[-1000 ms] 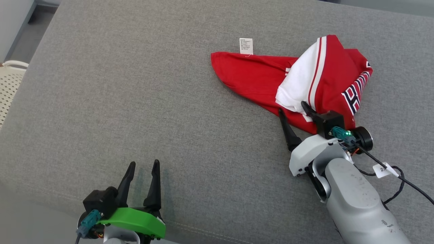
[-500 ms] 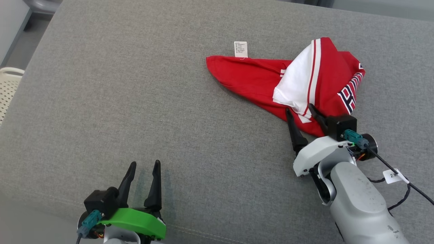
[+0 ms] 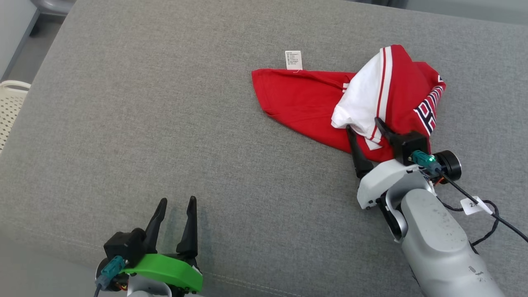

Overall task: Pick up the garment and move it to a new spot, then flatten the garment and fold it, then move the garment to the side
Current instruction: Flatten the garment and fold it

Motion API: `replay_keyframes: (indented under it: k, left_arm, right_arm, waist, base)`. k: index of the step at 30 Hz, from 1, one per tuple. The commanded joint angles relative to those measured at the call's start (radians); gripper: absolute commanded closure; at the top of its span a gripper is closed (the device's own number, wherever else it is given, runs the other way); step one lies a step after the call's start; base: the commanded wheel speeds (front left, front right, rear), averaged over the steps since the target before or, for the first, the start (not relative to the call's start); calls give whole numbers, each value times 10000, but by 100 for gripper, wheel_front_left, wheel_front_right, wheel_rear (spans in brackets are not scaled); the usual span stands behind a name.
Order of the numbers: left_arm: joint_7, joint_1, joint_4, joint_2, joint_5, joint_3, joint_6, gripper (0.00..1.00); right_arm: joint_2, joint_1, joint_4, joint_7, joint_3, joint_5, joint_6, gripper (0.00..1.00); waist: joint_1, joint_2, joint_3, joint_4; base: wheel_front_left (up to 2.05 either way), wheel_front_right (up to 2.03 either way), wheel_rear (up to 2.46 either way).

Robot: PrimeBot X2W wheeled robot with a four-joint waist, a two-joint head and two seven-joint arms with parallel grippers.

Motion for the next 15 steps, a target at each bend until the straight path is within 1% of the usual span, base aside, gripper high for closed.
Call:
replay_keyframes:
  k: [1,5,7,8,9,10,11,15]
  left_arm:
    - [-26,-99,6,24,2,-10,-2,0]
    - [-26,-132,-5,26,-33,19,33,0]
    - [-26,-146,-15,24,-67,62,37,0]
    - [-26,-155,-21,24,-61,81,36,0]
    - [-26,-163,-28,24,-58,108,35,0]
    - [-26,-164,-24,24,-49,124,34,0]
    - [-26,-166,-21,24,-36,156,38,0]
    - [-26,-183,-24,24,-22,289,59,0]
  right_arm:
    - [-46,-135,98,1,67,-142,-18,0]
    - [-47,-387,508,1,171,-557,-18,0]
    - [-47,-484,665,1,104,-550,-18,0]
    - [-49,-528,740,1,52,-539,-18,15]
    - [-49,-596,813,1,10,-543,-18,56]
    - [-47,-644,852,1,-16,-568,-18,92]
    - [-47,-685,893,1,-51,-596,-18,100]
    - [-48,-893,870,-1,-171,-425,-18,100]
  waist:
    - [0,0,20,22]
    - [0,0,28,81]
    - [0,0,42,104]
    - [0,0,51,110]
    - [0,0,62,120]
    - [0,0,63,127]
    - [0,0,63,137]
    - [0,0,75,141]
  base:
    - [0,0,0]
    - [0,0,0]
    - [0,0,0]
    - [0,0,0]
    - [0,0,0]
    - [0,0,0]
    - [0,0,0]
    - [0,0,0]
